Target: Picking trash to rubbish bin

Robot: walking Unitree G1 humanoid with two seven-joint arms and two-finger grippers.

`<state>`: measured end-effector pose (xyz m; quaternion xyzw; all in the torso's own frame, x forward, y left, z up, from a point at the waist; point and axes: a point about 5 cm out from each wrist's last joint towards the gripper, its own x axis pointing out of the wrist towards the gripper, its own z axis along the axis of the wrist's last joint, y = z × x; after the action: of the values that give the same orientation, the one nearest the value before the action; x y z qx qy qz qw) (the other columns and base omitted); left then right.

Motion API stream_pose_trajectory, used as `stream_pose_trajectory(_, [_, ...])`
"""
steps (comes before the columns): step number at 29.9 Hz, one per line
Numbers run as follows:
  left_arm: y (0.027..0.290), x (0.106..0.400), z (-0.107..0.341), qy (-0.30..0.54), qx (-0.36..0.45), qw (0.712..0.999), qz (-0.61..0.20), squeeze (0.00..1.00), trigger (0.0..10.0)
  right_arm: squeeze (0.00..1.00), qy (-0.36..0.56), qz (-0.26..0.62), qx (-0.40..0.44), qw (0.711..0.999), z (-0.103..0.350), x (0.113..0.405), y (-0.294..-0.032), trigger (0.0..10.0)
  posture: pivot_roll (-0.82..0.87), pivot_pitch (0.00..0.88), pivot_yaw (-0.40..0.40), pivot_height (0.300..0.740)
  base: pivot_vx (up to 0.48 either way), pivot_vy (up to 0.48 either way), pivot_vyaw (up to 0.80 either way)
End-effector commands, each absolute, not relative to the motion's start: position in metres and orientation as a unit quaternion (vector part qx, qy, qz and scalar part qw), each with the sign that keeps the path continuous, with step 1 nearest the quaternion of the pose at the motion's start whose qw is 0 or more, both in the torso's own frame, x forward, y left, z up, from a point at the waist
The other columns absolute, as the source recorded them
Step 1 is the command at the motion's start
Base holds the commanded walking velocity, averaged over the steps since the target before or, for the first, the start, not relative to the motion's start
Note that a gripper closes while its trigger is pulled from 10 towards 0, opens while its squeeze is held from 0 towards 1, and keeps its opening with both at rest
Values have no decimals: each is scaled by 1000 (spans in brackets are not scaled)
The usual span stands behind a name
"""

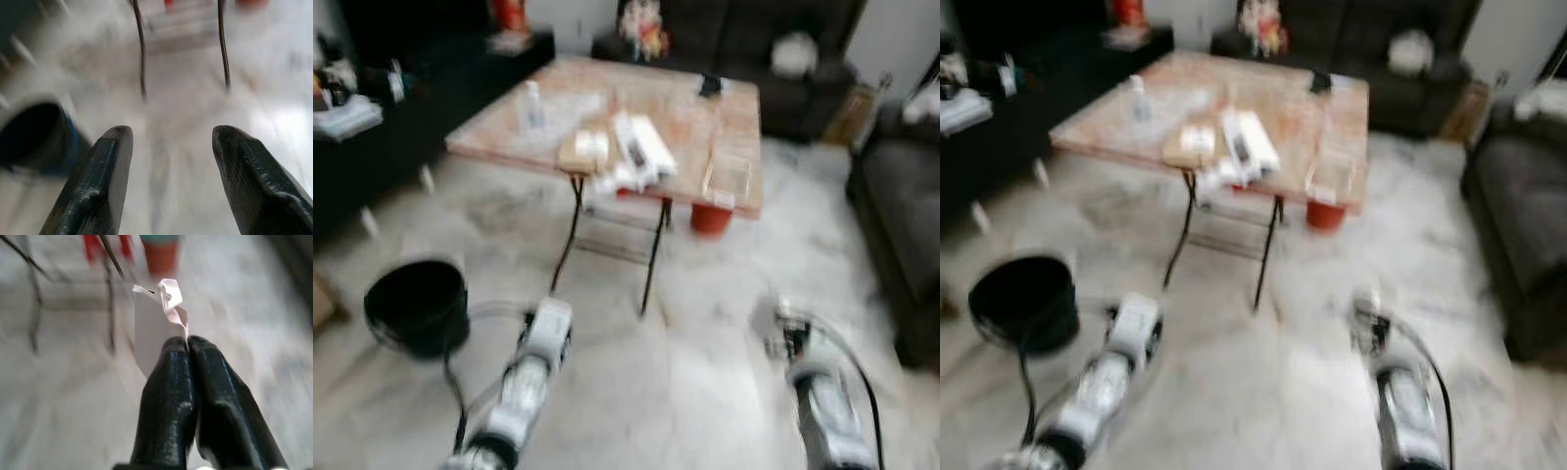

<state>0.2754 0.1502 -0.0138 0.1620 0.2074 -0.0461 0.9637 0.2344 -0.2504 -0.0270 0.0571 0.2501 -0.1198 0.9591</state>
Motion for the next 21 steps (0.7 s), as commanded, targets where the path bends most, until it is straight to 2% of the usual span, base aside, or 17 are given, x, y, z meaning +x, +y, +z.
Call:
stream_pose_trajectory(1, [153, 258, -33, 269, 148, 951, -48, 0, 10000, 0, 302, -133, 54, 943, -42, 216, -257, 10000, 55, 0, -95, 740, 0, 0, 0])
stream_pose_trajectory(2, [153, 258, -33, 269, 148, 951, -48, 0, 10000, 0, 302, -133, 54, 943, -42, 216, -257, 10000, 55, 0, -95, 740, 0, 0, 0])
stream_pose_trajectory(3, [159, 237, -51, 327, 148, 932, -41, 0, 10000, 0, 346, -148, 63, 924, -56, 196, -257, 10000, 63, 0, -96, 740, 0, 0, 0])
stream_pose_trajectory(6, [171, 203, -74, 412, 132, 901, -10, 0, 10000, 0, 393, -152, 75, 904, -72, 173, -252, 10000, 63, 0, -96, 740, 0, 0, 0])
stream_pose_trajectory(7, [171, 203, -74, 412, 132, 901, -10, 0, 10000, 0, 393, -152, 75, 904, -72, 173, -252, 10000, 63, 0, -96, 740, 0, 0, 0])
stream_pose_trajectory(9, [177, 182, -85, 456, 124, 881, 1, 0, 10000, 0, 414, -155, 86, 893, -78, 163, -248, 10000, 55, 0, -92, 740, 0, 0, 0])
stream_pose_trajectory(13, [182, 174, -88, 464, 124, 877, 3, 0, 10000, 0, 431, -153, 92, 885, -83, 157, -243, 10000, 46, 0, -91, 740, 0, 0, 0])
stream_pose_trajectory(21, [183, 180, -86, 462, 121, 879, 2, 0, 10000, 0, 429, -165, 109, 882, -83, 159, -242, 10000, 69, 0, -93, 740, 0, 0, 0])
